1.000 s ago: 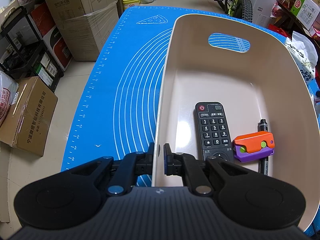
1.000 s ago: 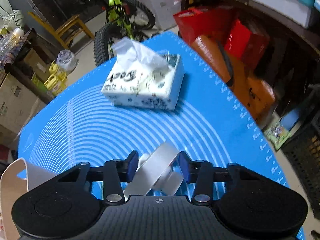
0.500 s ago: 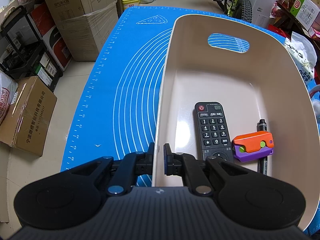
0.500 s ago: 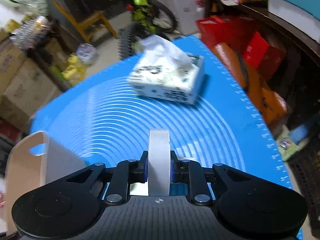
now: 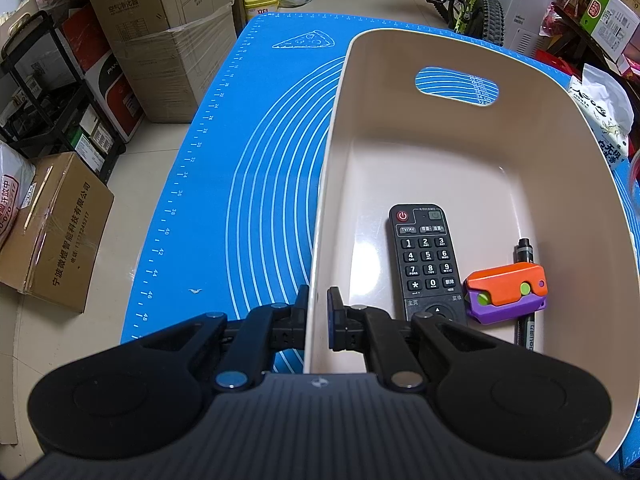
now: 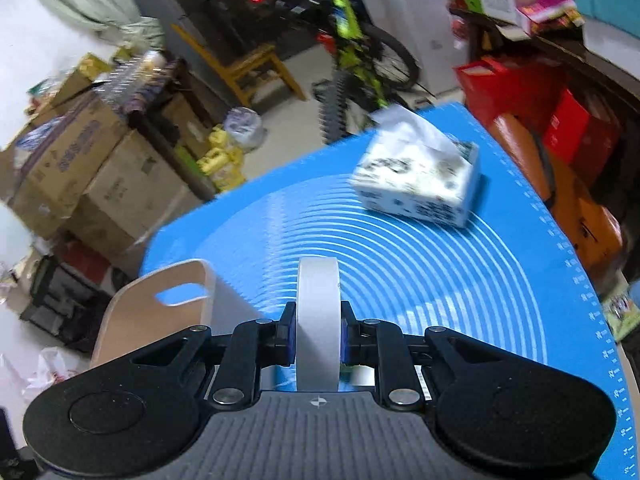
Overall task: Organize rigid objects
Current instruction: 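Carry the tape roll with the right tool and release it into the bin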
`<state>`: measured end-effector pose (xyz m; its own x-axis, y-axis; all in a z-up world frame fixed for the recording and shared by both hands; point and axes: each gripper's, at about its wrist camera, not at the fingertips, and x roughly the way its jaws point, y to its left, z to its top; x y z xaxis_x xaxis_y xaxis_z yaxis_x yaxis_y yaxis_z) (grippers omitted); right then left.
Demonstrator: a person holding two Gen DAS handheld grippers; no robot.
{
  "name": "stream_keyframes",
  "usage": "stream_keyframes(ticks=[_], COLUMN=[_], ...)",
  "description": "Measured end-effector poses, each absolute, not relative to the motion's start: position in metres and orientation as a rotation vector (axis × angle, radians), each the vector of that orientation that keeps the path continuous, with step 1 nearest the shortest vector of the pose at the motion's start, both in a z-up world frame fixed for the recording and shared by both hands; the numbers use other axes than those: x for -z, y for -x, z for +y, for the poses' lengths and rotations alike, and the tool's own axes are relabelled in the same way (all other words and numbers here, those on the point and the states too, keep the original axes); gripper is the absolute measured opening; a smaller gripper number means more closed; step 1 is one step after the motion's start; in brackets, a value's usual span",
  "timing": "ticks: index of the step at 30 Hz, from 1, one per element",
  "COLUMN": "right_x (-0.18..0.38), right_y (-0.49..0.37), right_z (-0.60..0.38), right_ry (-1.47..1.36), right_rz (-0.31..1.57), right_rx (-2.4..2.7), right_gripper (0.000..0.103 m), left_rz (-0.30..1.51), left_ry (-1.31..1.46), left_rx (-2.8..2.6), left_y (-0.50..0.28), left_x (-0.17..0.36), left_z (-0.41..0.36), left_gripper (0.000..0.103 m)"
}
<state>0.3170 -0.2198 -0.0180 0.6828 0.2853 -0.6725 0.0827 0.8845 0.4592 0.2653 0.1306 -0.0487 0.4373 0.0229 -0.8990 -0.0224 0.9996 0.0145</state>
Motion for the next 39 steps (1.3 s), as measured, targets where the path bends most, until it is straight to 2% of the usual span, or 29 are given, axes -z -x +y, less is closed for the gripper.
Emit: stream_keyframes(ticks=[8,14,32,39], right_x=[-0.031,-0.040,0.043,0.042], right_y=[-0.291,-0.280,-0.278,-0.273], right_z=[-0.169,-0.123,-0.035,-0.032], right_ry=[-0.392,-0.358,-0.126,-0.089], right_rz=[0.693,0.676,0.913,0.910], right_rx=[-0.276,-0.391,-0.379,-0.414], right_gripper=[0.030,0.030,0.031,0.053], left_rz=[1.117,1.116,1.113,1.114], left_ry=[-0.004,-0.008,-0.015,-0.017], left_rx=[-0.029,-0.031,-0.030,-0.032], left_y=[-0.265,-0.264,-0.265,-0.265], left_x=[0.049,0.049,0.048,0.049], left_z=[0.131,0.131,0.131,0.130], left_gripper=[0.009,0.009,0.009,0.009])
